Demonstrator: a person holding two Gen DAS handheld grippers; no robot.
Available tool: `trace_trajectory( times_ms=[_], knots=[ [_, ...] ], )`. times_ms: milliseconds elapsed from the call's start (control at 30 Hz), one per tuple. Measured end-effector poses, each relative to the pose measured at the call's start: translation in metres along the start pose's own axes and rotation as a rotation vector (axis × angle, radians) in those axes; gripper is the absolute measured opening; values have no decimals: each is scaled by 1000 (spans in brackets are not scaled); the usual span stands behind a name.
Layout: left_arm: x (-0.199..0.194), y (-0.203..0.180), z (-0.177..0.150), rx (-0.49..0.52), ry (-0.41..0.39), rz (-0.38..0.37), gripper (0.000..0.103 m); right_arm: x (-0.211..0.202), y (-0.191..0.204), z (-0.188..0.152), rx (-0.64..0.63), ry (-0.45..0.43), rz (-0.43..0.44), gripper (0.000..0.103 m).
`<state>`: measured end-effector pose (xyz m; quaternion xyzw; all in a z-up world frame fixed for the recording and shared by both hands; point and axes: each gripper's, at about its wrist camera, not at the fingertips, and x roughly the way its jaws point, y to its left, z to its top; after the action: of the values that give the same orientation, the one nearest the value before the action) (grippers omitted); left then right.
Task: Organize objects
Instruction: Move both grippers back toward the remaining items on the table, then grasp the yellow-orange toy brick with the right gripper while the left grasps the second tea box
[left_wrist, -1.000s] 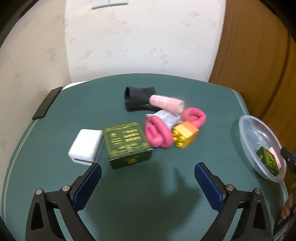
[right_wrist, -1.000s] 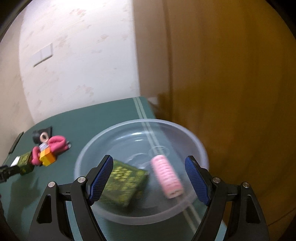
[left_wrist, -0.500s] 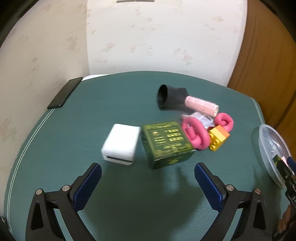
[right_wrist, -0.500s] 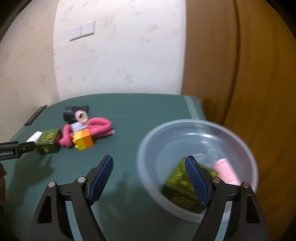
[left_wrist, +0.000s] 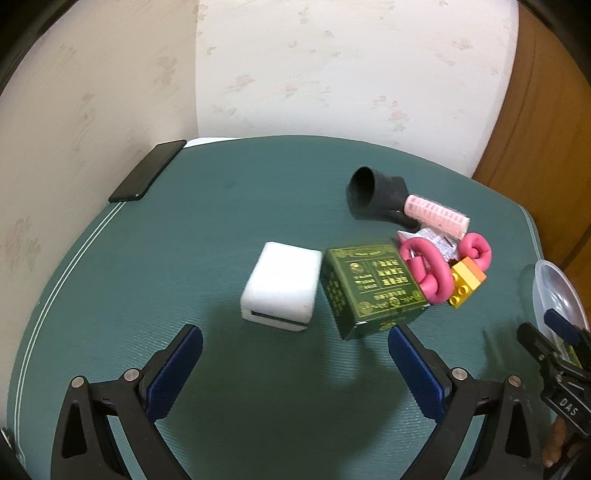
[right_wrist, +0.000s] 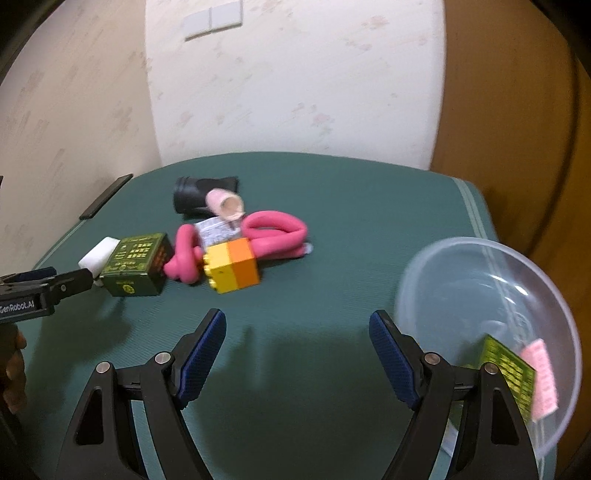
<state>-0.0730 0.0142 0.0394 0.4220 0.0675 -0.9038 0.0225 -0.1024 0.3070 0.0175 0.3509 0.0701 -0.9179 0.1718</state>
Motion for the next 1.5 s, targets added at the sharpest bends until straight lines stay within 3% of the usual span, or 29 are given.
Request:
trace_trajectory(
  times_ms=[333, 600, 767, 900, 1500],
  knots=[
    [5, 16, 2, -44, 15, 11, 102, 46, 17, 22, 26, 76, 79, 81],
    [7, 13, 1, -24, 26, 5, 102, 70, 31, 36, 5, 104, 114, 80],
    [9, 13, 1, -25, 37, 8, 102, 77, 37, 40, -6, 113, 130, 68],
    [10, 15, 1, -25, 41, 5, 102, 82, 41, 39, -23, 137, 129, 50],
    [10, 20, 2, -45, 36, 5, 102, 61, 33, 25, 11, 119, 141, 49]
  ],
)
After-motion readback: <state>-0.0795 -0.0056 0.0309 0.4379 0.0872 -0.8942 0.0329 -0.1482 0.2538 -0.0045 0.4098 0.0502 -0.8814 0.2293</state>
